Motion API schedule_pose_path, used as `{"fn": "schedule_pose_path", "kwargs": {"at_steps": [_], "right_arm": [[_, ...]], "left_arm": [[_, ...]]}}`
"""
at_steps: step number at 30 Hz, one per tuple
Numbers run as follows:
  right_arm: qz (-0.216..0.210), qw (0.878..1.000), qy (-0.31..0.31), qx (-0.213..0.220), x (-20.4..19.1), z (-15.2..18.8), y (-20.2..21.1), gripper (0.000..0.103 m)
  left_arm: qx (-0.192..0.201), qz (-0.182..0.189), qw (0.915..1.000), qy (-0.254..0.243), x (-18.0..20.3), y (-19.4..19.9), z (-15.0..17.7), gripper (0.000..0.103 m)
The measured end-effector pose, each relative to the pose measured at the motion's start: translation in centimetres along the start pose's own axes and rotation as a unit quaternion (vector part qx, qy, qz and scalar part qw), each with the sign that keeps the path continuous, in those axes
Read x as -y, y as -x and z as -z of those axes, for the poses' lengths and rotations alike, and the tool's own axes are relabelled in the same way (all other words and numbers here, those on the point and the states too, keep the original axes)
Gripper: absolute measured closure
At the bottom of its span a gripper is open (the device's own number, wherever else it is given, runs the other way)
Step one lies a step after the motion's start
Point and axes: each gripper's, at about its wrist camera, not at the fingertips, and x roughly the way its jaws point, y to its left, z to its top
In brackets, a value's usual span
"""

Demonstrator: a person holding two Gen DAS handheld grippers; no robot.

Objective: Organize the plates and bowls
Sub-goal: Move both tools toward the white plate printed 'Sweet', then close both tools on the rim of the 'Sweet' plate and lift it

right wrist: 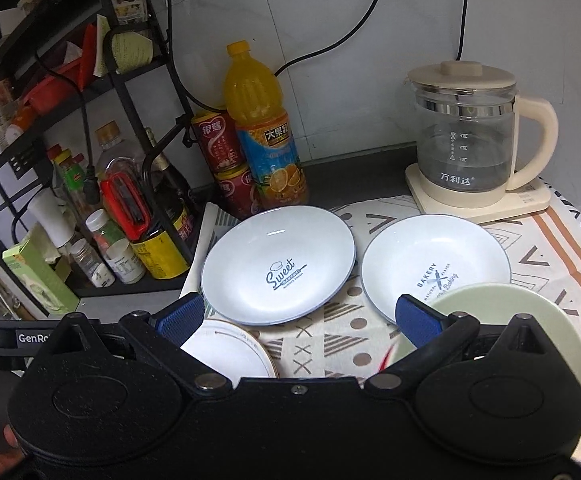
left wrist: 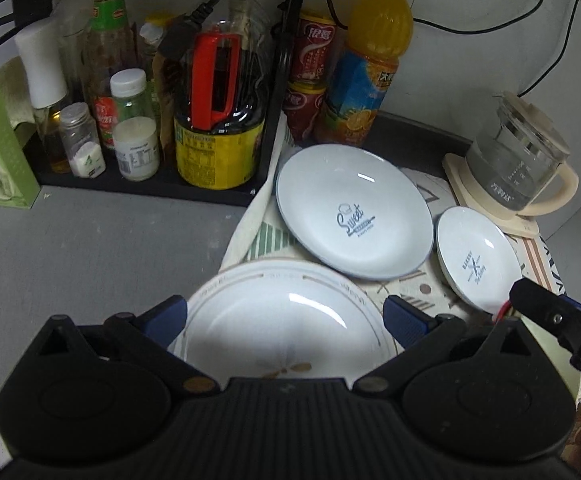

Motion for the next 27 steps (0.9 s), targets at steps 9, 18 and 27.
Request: {"fn": "schedule_pose_path", "kwargs": {"at_steps": [9,18,27], "right_arm": [[0.014,0.999,-0.029,-0.014,-0.9,-0.7,-2.6,0.007],[0.038,0.994,-0.078,-0.061,-1.0,-0.6,-6.5,0.033],[0.049,0.987,-0.117,-0.098,-1.0,-0.6,-11.3,0.044]], "left_arm": [[0.001,0.037,0.9992,-0.012,-1.5,-2.3,-2.1,0.002],[-0.011,0.067,0.9975,-0.023,-2.5,-5.2,-4.0,0.02],[-0.043,0.083,0.9949,-0.037,-2.1,-9.8,-5.4,0.045]]}}
